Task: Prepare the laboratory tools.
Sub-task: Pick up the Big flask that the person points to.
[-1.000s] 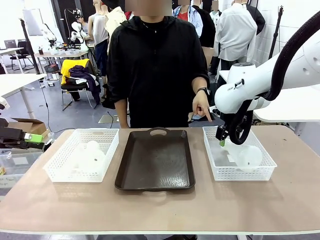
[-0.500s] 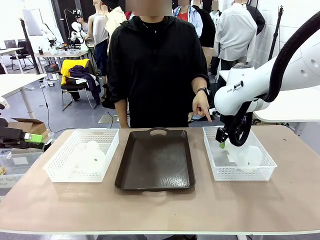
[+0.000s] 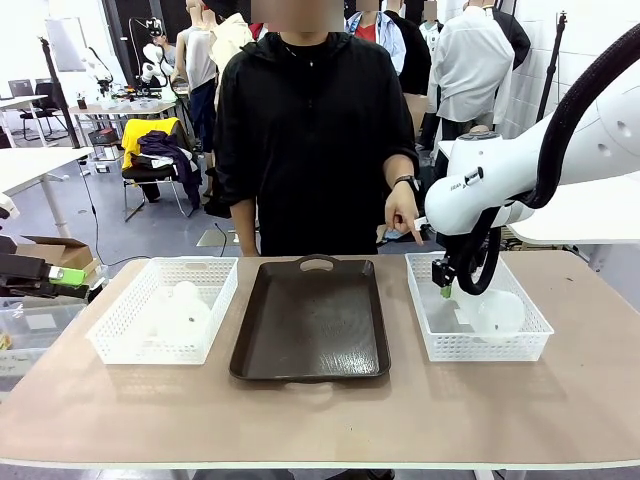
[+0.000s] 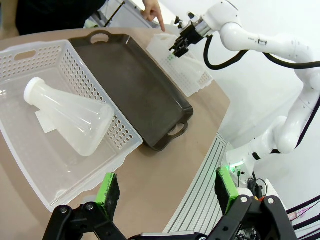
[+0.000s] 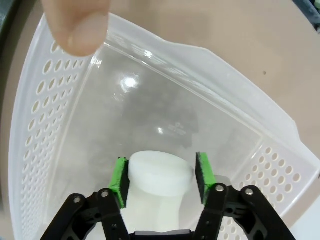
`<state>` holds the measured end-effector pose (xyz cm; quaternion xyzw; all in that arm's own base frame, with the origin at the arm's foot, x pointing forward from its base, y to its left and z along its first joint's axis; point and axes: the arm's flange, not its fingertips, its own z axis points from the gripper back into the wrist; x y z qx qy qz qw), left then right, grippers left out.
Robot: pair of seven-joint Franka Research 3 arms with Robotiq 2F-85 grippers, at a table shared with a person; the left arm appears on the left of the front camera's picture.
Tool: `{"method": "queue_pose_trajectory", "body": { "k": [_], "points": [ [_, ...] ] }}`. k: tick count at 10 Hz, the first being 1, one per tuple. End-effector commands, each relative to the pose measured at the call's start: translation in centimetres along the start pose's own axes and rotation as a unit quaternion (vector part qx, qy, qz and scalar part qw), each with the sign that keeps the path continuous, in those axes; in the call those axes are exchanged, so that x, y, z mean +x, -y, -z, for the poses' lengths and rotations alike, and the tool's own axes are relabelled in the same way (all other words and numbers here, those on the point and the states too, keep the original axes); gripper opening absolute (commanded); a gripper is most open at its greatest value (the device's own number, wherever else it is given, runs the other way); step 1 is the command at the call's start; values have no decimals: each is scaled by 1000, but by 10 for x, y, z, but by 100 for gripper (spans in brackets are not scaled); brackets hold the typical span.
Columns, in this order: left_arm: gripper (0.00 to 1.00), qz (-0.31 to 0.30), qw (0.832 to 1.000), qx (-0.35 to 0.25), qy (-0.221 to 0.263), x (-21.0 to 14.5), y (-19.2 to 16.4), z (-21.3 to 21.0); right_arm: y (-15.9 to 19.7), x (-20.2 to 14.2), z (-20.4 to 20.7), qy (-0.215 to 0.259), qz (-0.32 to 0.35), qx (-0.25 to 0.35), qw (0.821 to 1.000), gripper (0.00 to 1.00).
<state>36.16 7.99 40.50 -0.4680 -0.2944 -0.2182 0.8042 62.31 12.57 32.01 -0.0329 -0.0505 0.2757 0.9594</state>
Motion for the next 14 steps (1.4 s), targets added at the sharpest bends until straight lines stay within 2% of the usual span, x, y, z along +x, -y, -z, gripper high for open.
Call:
{"method": "queue_pose_trajectory", "body": {
  "k": [1,2,8,10,11,14],
  "points": [
    [100,1,1000,-2,0,-1,1,-1,-2,3,15,-17,7,-14,1000,14],
    [100,1,1000,-2,0,-1,1,-1,-2,3,17,-21,10,-16,1000,0],
    [100,1,1000,-2,0,-1,1,-1,2,-1,12,-8,25,-10,1000,0],
    [100,1,1000,-2,0,-1,1,-1,3,-4,5,-16,33,-14,999,0],
    [100,1,1000,-2,0,-1,1,-1,2,-1,2,-4,15,-9,1000,0],
    [100,1,1000,-2,0,-1,1,-1,2,-1,2,-4,15,-9,1000,0]
  ]
}}
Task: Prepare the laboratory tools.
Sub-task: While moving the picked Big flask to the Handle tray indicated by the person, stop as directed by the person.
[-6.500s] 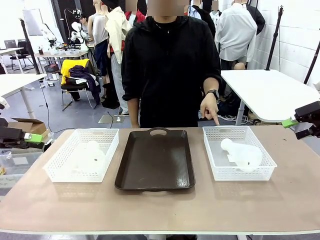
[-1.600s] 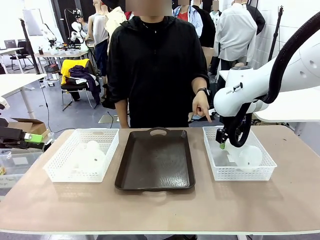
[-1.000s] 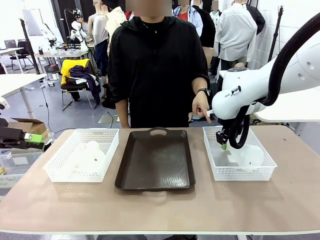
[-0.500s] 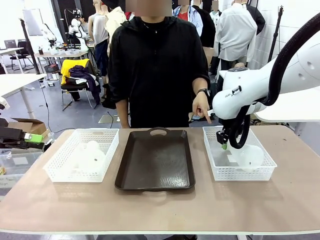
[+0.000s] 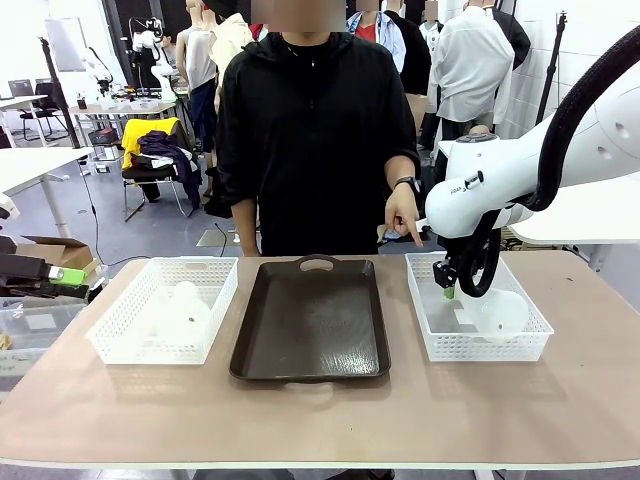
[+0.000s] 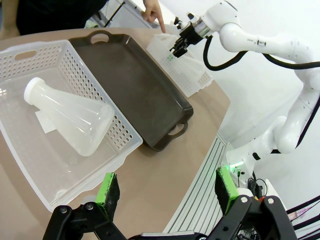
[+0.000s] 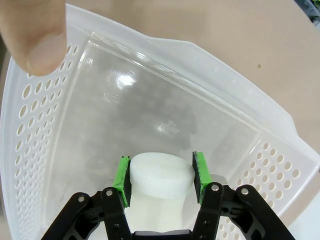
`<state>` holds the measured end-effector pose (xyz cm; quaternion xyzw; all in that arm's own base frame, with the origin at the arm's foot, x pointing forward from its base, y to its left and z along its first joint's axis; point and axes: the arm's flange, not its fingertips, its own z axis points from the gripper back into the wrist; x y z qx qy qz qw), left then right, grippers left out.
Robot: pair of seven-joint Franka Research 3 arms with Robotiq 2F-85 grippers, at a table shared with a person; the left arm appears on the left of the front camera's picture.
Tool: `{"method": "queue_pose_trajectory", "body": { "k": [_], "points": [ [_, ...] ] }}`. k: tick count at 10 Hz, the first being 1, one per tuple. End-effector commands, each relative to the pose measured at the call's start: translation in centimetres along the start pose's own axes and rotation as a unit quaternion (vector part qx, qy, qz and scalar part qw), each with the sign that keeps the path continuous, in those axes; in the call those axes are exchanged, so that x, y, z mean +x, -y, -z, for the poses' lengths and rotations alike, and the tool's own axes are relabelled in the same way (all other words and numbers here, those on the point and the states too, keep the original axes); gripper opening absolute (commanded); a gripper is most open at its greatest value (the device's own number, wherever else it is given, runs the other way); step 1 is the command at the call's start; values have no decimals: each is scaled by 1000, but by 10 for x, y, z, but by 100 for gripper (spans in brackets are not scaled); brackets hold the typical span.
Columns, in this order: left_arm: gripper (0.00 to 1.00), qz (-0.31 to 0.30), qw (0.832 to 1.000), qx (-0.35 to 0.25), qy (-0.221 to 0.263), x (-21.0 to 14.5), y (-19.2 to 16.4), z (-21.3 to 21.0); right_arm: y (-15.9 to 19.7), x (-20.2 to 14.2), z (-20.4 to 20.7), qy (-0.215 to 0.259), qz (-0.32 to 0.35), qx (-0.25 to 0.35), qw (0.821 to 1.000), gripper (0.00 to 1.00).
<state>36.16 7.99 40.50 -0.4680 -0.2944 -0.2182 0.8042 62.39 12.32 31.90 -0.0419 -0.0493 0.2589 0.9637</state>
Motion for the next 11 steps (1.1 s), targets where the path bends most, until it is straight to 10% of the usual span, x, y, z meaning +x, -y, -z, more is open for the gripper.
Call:
{"method": "queue_pose_trajectory", "body": {
  "k": [1,11],
  "points": [
    [100,1,1000,-2,0,-1,1,-1,0,0,1,0,-2,0,1000,0],
    [100,1,1000,-2,0,-1,1,-1,0,0,1,0,-2,0,1000,0]
  ]
}}
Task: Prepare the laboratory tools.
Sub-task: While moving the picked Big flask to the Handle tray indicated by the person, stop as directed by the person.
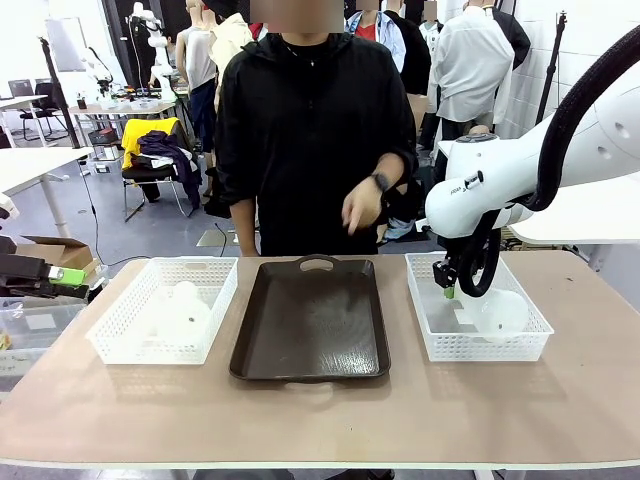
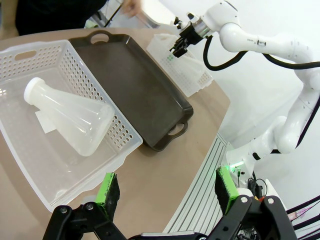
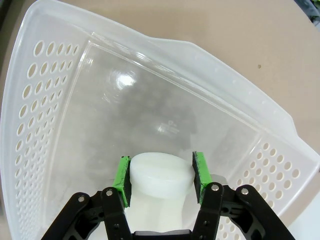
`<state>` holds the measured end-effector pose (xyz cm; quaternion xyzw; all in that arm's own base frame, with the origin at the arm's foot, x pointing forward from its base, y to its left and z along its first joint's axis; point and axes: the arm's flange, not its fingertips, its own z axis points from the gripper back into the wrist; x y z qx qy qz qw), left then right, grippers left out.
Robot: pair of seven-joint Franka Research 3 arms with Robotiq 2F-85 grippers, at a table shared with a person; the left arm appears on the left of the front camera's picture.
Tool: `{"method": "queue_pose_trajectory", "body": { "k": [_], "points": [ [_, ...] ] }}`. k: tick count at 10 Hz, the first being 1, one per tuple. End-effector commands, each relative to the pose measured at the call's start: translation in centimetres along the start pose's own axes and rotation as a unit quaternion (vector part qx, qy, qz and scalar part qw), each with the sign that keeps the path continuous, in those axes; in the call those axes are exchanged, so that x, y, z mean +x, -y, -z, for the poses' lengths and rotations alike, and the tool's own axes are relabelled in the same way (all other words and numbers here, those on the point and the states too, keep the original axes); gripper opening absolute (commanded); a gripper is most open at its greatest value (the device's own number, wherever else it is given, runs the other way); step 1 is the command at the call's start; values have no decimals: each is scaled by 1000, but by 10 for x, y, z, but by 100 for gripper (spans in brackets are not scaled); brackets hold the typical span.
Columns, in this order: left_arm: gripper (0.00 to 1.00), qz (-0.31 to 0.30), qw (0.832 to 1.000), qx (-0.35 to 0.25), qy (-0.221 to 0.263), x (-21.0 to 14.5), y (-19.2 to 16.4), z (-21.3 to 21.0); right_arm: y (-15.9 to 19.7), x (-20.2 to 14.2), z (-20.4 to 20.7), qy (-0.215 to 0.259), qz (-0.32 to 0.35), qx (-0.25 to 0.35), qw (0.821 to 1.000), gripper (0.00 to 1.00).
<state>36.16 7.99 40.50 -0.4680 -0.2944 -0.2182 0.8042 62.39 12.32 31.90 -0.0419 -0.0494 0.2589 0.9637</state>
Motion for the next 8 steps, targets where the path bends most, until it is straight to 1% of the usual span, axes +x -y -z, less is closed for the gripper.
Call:
{"method": "queue_pose_trajectory", "body": {
  "k": [1,8],
  "points": [
    [100,1,1000,-2,0,-1,1,-1,0,0,1,0,-2,0,1000,0],
    [100,1,1000,-2,0,-1,1,-1,0,0,1,0,-2,0,1000,0]
  ]
}}
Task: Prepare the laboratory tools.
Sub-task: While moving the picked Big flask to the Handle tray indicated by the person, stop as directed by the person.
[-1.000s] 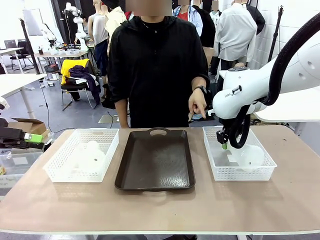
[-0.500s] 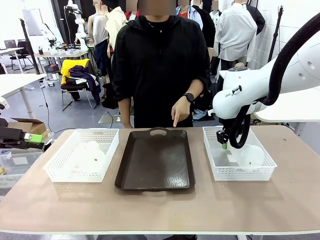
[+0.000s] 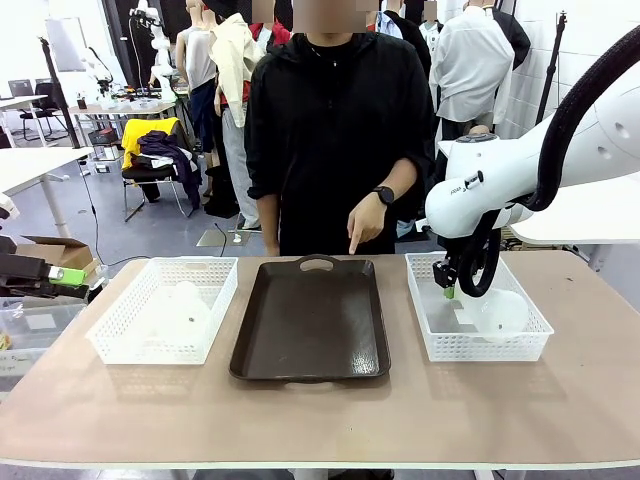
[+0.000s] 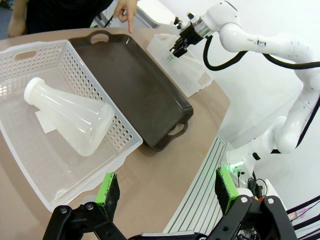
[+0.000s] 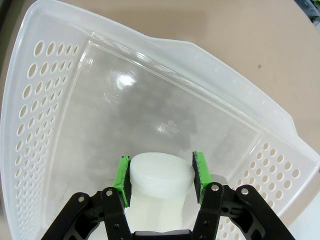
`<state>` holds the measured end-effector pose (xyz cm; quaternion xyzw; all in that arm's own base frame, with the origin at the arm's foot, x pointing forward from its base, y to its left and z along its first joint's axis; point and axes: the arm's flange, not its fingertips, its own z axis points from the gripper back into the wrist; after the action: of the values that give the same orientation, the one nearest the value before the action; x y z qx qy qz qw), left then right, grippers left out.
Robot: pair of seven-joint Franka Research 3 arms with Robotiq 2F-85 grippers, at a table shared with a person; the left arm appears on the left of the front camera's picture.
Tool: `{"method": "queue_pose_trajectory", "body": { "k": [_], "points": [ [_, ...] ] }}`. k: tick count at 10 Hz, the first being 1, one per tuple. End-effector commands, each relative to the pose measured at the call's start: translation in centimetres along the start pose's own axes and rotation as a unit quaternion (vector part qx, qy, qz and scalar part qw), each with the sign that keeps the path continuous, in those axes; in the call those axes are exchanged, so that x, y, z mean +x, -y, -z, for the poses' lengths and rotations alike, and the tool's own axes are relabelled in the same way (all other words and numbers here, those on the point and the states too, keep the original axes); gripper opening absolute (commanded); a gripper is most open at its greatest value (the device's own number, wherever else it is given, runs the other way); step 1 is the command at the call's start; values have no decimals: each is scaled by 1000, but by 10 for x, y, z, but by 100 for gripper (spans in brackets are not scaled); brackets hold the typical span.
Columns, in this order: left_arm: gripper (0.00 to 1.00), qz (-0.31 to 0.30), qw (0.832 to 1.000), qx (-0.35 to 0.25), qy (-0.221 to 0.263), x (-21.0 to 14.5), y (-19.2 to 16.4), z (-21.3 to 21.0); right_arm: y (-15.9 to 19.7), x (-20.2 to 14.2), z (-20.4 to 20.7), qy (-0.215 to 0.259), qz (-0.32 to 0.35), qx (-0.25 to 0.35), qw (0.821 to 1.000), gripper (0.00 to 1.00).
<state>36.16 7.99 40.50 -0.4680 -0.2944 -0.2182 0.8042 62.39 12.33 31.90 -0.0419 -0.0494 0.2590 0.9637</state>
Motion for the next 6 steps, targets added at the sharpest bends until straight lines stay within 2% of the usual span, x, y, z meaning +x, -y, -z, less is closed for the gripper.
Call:
{"method": "queue_pose_trajectory", "body": {
  "k": [1,5,6],
  "points": [
    [100,1,1000,-2,0,-1,1,-1,0,0,1,0,-2,0,1000,0],
    [100,1,1000,-2,0,-1,1,-1,0,0,0,0,0,0,1000,0],
    [100,1,1000,-2,0,-1,1,-1,-5,-8,-22,3,5,-5,1000,0]
  ]
}}
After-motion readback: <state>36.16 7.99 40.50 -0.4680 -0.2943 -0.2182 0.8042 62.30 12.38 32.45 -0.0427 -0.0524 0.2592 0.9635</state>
